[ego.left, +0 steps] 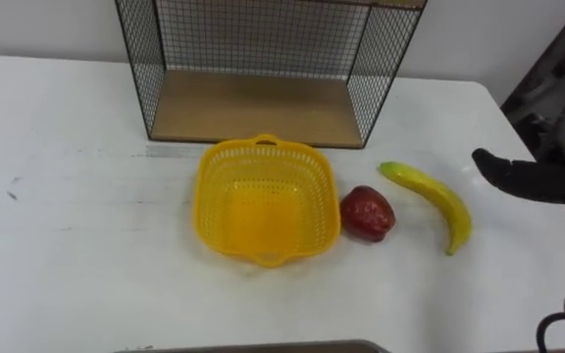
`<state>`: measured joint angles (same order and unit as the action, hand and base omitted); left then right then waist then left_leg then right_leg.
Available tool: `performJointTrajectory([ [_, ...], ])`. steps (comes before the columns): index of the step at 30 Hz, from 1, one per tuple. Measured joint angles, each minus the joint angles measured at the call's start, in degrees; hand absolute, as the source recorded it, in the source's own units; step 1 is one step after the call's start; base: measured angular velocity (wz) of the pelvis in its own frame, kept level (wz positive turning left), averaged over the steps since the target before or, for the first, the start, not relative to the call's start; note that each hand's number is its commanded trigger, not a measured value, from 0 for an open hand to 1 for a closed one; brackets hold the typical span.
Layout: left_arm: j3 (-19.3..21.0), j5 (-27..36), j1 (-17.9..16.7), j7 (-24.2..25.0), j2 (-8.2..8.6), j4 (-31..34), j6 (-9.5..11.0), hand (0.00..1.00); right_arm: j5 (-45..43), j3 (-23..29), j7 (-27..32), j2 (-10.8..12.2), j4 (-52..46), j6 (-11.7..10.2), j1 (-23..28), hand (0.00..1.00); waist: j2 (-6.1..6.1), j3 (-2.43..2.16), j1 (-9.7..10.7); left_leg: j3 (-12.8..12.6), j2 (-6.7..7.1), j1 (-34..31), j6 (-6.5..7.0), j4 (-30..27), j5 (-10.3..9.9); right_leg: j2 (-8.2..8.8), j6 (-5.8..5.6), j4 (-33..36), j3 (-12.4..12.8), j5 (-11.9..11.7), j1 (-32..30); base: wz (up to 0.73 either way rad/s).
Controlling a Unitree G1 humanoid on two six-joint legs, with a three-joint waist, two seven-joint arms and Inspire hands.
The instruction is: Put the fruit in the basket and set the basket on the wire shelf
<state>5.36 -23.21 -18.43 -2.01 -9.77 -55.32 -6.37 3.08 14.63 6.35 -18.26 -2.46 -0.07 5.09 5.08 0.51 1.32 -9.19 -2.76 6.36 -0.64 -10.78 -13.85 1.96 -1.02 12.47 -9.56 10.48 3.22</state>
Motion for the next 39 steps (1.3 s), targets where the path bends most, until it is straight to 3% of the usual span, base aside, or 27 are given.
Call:
performJointTrajectory([
  [10, -0.1, -0.1, 0.6, 1.5, -0.04, -2.1, 0.5, 0.00, -4.4, -4.5, -5.3, 0.0, 0.1, 0.0, 0.0, 0.00, -0.30, -0.03, -0.6, 0.4, 0.02, -0.8, 0.00, 0.0, 0.0, -0.11, 0.03, -0.8, -0.1, -0.1, -0.3, 0.00],
  [16, -0.1, -0.1, 1.1, 1.5, -0.14, -2.1, 0.5, 0.00, -10.4, -5.2, -8.4, 0.0, 0.0, 0.0, 0.0, 0.00, -0.94, -0.76, -1.7, 0.6, 0.00, -0.7, 0.00, 0.0, 0.0, -0.05, -0.02, -0.9, -0.6, -0.2, -0.2, 0.01],
  [27, -2.4, -0.1, 1.2, 1.5, -0.72, -2.2, 0.5, 0.00, -10.3, -11.0, -9.8, 0.0, 3.5, 0.0, 0.5, 0.00, -0.71, -0.50, -1.8, 0.5, -0.01, -0.7, 0.00, 0.0, 0.0, -0.06, 0.04, -0.9, -0.5, -0.3, 0.0, 0.00],
  [36, -3.7, -0.1, 1.8, 1.5, -1.01, -1.8, 0.5, 0.00, -10.4, -11.3, -10.3, 0.0, 4.2, 0.0, 0.4, 0.00, -0.66, -0.42, -1.9, 0.6, -0.01, -0.8, 0.00, 0.1, 0.0, -0.10, 0.04, -0.9, -0.3, -0.3, -0.2, 0.00],
  [39, -4.2, 0.0, 2.8, 1.5, -1.37, -1.8, 0.5, 0.00, -10.3, -11.3, -10.3, 0.0, 4.8, 0.0, 0.4, 0.00, -0.68, -0.15, -1.9, 0.7, -0.01, -0.8, 0.00, 0.1, 0.0, -0.11, 0.04, -0.9, -0.1, -0.3, -0.2, 0.00],
])
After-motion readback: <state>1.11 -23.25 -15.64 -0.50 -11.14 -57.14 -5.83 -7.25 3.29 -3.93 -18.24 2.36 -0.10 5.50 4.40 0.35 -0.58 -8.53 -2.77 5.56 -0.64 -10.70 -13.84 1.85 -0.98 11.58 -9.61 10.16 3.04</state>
